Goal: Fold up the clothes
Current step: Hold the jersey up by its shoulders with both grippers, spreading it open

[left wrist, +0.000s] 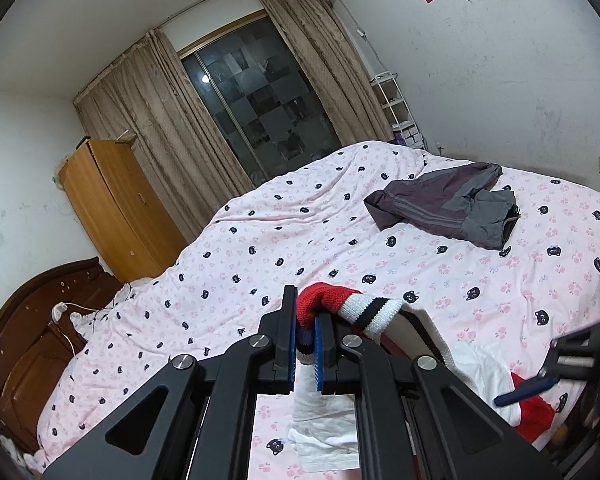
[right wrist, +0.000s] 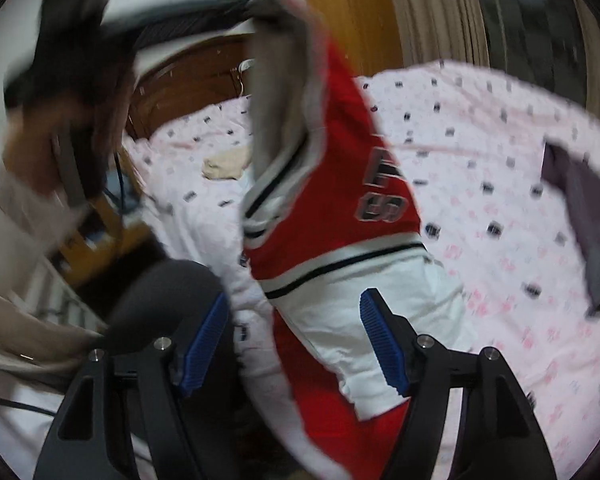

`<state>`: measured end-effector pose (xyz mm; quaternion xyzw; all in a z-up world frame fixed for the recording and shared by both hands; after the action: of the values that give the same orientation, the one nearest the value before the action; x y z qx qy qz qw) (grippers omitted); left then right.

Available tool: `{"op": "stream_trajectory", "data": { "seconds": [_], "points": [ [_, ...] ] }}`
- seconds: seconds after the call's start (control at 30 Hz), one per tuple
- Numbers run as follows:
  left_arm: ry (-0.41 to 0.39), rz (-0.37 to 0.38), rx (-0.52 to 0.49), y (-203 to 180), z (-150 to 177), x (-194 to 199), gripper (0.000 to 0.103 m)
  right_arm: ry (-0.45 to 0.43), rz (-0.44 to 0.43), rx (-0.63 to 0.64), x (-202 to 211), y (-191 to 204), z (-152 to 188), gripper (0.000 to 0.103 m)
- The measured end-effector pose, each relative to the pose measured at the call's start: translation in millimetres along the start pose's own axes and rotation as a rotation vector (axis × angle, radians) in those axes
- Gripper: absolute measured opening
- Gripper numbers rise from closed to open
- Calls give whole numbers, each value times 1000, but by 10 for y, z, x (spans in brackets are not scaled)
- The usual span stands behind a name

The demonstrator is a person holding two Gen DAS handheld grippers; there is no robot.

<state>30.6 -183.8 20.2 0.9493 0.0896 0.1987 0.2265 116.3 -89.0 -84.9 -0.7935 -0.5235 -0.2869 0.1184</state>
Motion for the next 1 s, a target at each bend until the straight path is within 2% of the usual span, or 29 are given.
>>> {"op": "stream_trajectory", "data": {
  "seconds": [0.13, 0.3, 0.33, 0.37, 0.43, 0.53, 0.67, 0.87, 1.0],
  "points": [
    [1, 4, 8, -8, -27, -5, 6, -17, 102, 123, -132, 249, 19, 70],
    [-2, 6, 8, -18, -47, 11, 6, -27, 170, 141, -316, 259, -16, 69],
    [-2, 7, 9, -14, -45, 8, 6, -23, 176, 138, -344, 254, -13, 65],
    [0, 7, 9, -10, -38, 4, 6, -17, 183, 135, -372, 228, -11, 54],
    [3, 7, 8, -4, -26, -2, 6, -6, 188, 125, -404, 180, -7, 38],
    [6, 5, 11, 11, -12, -15, 6, 5, 179, 102, -415, 115, 11, 32],
    [8, 0, 16, 55, 4, -30, 6, 10, 173, 100, -371, 71, 33, 14],
    [-6, -20, 21, 174, 19, 13, 6, -1, 130, 41, -131, -79, -36, 8],
    [-25, -34, 40, 300, 18, 71, 6, -56, 172, 15, 187, -293, -222, 8]
  ]
}}
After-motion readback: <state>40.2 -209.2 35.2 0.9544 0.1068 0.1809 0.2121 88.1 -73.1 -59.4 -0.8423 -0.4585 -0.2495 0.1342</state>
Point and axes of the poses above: each gripper's, at about its wrist camera, not at the fingertips, and x roughly against the way its jaws point, y to its left, z to its underside, the point moved 10 cm from there along -x, roughly the way its jaws point, and after that the axes turned 1 degree about -y, right-handed, at the moved point
